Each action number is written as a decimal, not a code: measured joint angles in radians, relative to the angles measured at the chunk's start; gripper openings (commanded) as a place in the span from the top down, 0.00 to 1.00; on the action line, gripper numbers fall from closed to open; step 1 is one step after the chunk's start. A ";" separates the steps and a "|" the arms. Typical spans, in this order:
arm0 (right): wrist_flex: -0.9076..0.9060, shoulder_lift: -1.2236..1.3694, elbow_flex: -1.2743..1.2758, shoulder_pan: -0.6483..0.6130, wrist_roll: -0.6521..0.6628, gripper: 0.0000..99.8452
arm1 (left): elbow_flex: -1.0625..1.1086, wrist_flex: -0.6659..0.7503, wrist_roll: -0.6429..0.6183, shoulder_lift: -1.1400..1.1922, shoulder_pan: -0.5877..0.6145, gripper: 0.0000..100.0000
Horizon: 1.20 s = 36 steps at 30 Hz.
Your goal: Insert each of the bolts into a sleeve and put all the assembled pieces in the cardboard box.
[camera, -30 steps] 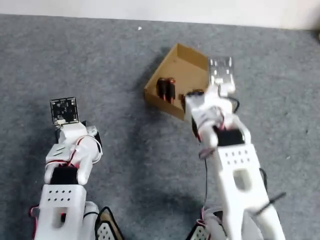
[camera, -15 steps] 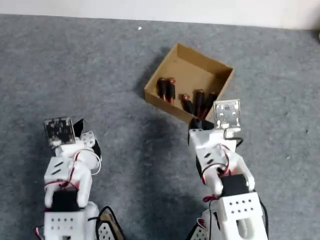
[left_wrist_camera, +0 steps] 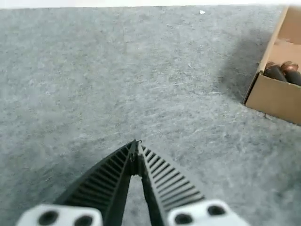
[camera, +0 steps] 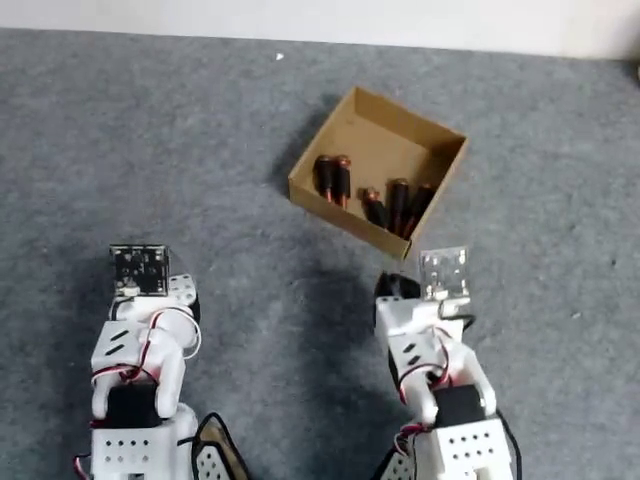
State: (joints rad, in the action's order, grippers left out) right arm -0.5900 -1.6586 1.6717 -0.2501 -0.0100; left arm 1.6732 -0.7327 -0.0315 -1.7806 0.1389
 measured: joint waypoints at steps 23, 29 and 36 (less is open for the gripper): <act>-0.646 -0.161 0.003 -0.002 0.000 1.00 | 0.002 -0.554 0.028 0.005 -0.002 0.99; -0.646 -0.161 0.003 -0.002 0.000 1.00 | 0.002 -0.554 0.028 0.005 -0.002 0.99; -0.646 -0.161 0.003 -0.002 0.000 1.00 | 0.002 -0.554 0.028 0.005 -0.002 0.99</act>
State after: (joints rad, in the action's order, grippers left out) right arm -1.2359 -1.8197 1.6747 -0.2516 -0.0100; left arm 1.6747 -1.2866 -0.0038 -1.7760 0.1373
